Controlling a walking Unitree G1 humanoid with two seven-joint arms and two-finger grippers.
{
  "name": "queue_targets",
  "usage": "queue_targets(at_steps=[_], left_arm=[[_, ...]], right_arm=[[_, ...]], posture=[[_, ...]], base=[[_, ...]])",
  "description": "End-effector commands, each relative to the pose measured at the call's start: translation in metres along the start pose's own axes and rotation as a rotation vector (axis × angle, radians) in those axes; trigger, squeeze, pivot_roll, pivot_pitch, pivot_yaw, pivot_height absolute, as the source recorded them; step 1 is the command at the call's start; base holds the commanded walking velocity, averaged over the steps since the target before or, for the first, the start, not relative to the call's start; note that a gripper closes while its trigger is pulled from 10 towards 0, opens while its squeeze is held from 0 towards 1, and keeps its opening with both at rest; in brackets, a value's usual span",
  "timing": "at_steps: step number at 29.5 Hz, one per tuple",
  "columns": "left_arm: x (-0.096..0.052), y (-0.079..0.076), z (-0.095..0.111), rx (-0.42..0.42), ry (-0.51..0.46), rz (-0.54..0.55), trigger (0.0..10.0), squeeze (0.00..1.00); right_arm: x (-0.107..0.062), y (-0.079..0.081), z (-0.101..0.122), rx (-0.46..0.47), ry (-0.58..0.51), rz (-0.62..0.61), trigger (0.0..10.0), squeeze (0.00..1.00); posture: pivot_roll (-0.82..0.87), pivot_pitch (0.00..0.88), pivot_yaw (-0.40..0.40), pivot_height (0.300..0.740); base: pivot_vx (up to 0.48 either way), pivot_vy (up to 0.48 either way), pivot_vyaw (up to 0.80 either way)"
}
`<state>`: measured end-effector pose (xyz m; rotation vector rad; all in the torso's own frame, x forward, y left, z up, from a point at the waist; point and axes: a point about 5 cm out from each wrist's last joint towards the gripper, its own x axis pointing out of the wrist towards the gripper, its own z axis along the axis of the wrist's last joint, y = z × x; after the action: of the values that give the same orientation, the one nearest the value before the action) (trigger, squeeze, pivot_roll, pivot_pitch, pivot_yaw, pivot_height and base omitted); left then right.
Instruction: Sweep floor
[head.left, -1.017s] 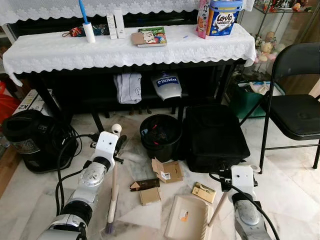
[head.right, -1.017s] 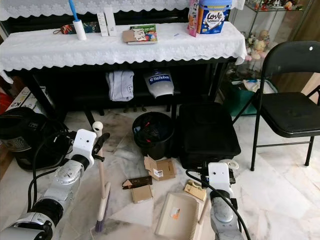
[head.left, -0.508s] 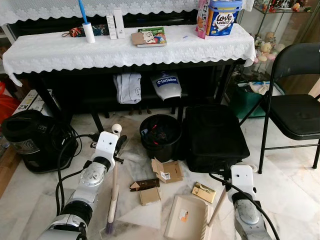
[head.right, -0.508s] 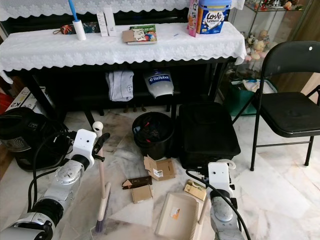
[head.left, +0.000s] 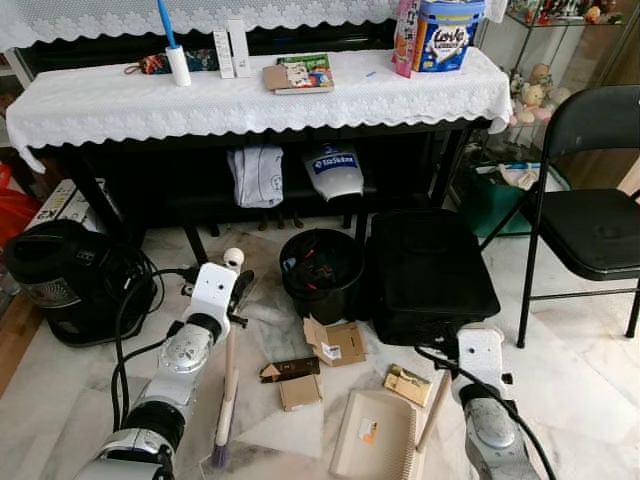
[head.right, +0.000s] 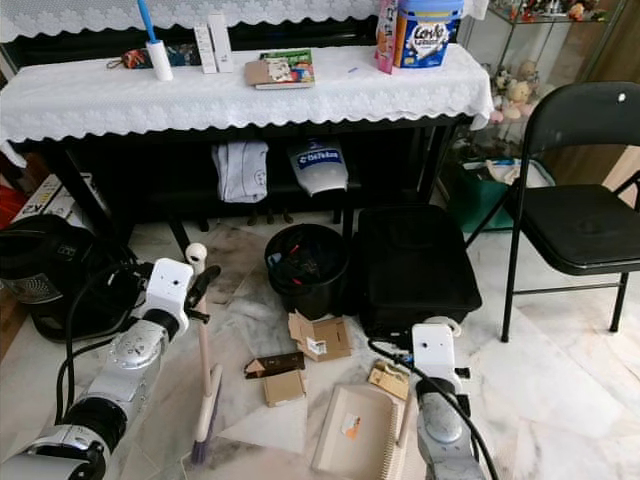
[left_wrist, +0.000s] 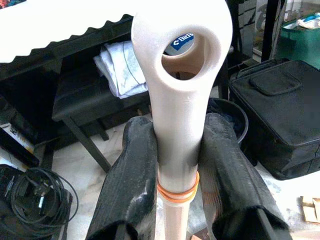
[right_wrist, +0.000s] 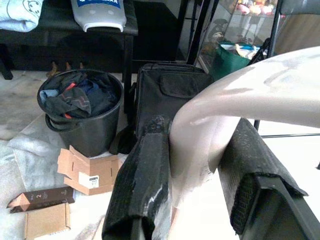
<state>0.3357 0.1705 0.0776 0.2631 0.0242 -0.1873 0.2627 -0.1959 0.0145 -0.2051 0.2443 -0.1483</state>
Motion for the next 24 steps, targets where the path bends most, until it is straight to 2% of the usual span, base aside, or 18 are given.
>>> queue_targets(at_steps=[1,12,13,14,24], left_arm=[[0.002,0.005,0.007,0.001,-0.030,0.012,10.0,0.00],[0.003,0.005,0.008,0.001,-0.035,0.012,10.0,0.00],[0.003,0.005,0.008,0.001,-0.036,0.012,10.0,0.00],[0.004,0.005,0.009,0.001,-0.037,0.013,10.0,0.00],[0.004,0.003,0.009,-0.002,-0.032,0.009,10.0,0.00]], right_arm=[[-0.001,0.002,-0.005,0.005,0.024,0.009,0.0,0.00],[0.001,0.003,0.001,0.015,0.005,0.007,0.0,0.00],[0.001,0.003,0.001,0.015,0.003,0.005,2.9,0.00],[0.002,0.002,0.004,0.018,-0.010,-0.002,10.0,0.00],[0.006,-0.001,0.014,0.042,-0.052,-0.024,10.0,0.00]], posture=[[-0.12,0.018,0.048,0.740],[-0.12,0.018,0.049,0.740],[-0.12,0.018,0.049,0.740],[-0.12,0.017,0.051,0.740],[-0.12,0.009,0.052,0.740]], base=[[0.000,0.000,0.00],[0.000,0.000,0.00],[0.000,0.000,0.00],[0.000,0.000,0.00],[0.000,0.000,0.00]])
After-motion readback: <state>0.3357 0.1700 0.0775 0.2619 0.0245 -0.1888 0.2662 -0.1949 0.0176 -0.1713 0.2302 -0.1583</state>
